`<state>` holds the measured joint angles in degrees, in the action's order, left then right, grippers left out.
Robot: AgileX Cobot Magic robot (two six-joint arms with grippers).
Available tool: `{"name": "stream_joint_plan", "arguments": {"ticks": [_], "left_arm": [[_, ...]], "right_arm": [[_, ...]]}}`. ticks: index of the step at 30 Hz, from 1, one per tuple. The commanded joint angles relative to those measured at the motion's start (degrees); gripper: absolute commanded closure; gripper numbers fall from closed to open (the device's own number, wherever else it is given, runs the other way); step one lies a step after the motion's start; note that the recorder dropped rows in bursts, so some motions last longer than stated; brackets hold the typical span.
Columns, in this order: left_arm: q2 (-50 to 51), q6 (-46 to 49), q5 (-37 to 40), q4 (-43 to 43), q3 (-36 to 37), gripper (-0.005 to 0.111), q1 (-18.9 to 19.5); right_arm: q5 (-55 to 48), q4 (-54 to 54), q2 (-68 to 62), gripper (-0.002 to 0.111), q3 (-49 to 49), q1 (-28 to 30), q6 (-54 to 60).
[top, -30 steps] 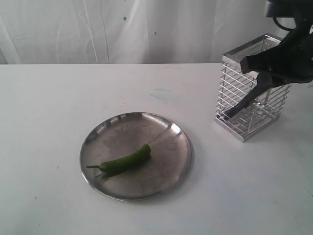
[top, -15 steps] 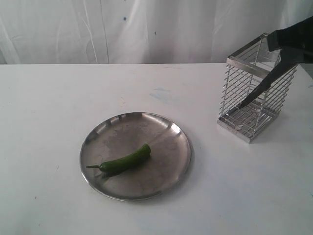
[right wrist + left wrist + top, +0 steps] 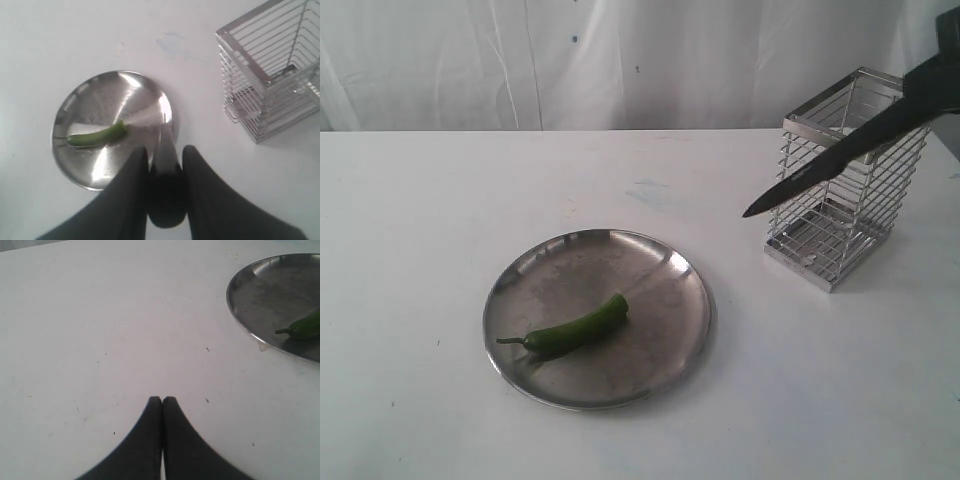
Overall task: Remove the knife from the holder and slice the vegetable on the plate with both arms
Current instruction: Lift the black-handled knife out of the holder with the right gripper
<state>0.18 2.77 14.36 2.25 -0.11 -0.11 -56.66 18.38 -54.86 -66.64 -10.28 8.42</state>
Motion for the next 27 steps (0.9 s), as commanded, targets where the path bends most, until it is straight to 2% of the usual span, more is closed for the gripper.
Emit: {"name": "stream_joint_plan", "arguments": {"ticks": [1, 6, 11, 19, 27], "left_arm": [[-0.2, 0.0, -0.2, 0.7, 0.1, 0.107, 0.1], [-0.2, 0.0, -0.2, 0.7, 0.1, 0.107, 0.1], [-0.2, 0.0, -0.2, 0.7, 0.1, 0.107, 0.1], [-0.2, 0.0, -0.2, 0.7, 0.1, 0.107, 0.1], [-0.2, 0.0, -0.2, 0.7, 0.1, 0.107, 0.1]], "right_arm": [[-0.2, 2.6, 3.4, 0.108, 0.1, 0.0, 2.0], [0.6, 5.7, 6.4, 0.108, 2.2, 0.0, 2.0], [7.1, 15.8, 11.0, 0.108, 12.2, 0.0, 8.6], [14.6, 20.8, 16.1, 0.108, 27.5, 0.0, 9.8], [32.5, 38.8, 16.6, 0.108, 37.2, 0.0, 16.8]]}}
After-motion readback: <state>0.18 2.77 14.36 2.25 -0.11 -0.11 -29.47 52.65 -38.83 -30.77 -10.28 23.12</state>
